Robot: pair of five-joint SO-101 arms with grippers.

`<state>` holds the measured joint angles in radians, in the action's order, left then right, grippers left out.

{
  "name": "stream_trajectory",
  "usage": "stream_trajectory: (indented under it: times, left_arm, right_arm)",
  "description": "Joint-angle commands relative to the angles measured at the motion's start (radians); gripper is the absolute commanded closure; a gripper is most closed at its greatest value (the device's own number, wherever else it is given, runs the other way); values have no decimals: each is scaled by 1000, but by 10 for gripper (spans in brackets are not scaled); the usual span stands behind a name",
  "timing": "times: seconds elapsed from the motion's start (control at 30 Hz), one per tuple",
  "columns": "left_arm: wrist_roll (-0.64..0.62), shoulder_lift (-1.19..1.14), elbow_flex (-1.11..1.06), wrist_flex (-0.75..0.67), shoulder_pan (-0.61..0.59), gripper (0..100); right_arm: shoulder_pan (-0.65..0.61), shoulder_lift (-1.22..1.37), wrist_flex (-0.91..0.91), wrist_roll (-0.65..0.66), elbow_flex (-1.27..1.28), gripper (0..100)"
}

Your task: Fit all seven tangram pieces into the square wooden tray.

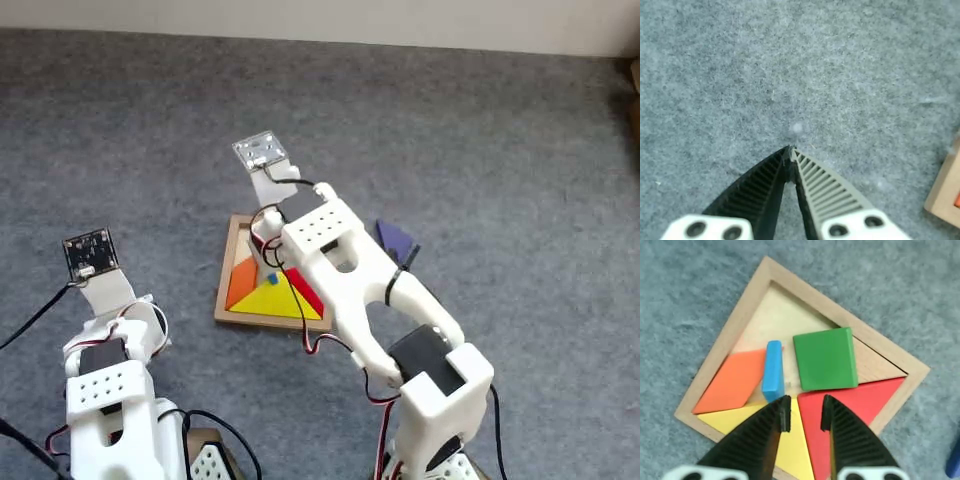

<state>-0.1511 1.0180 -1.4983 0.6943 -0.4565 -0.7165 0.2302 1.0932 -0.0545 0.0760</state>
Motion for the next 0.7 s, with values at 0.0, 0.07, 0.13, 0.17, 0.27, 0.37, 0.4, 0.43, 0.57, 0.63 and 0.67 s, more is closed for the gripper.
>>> stream_trajectory:
  times: [0.0, 0.07, 0.13, 0.17, 0.27, 0.37, 0.4, 0.43, 0.57, 0.63, 0.67]
  left_arm:
    - [11, 15, 30, -15, 21, 993]
    - [11, 15, 30, -15, 21, 993]
    - [11, 15, 30, -15, 21, 993]
    - [11, 15, 30, -15, 21, 993]
    - [11, 15, 30, -15, 21, 993]
    - [11, 15, 30, -15, 21, 993]
    - [11, 15, 30, -15, 21, 993]
    - [11, 15, 30, -15, 21, 993]
    - [11, 15, 30, -15, 21, 993]
    - [11, 15, 30, -15, 21, 993]
    - [11, 15, 30, -15, 21, 993]
  right_arm:
    - [4, -73, 4, -8, -24, 888]
    - [-19, -82, 2, -3, -22, 889]
    - [-53, -104, 2, -2, -22, 889]
    - [-65, -117, 2, -2, -22, 889]
    - [-88, -153, 1, -2, -22, 889]
    - [-96, -159, -42, -2, -16, 889]
    - [-96, -159, -73, -2, -16, 889]
    - [-96, -157, -105, 0, -12, 889]
    - [-77, -120, -139, 35, 35, 889]
    - [-61, -87, -142, 63, 33, 889]
    - [-56, -64, -142, 68, 33, 889]
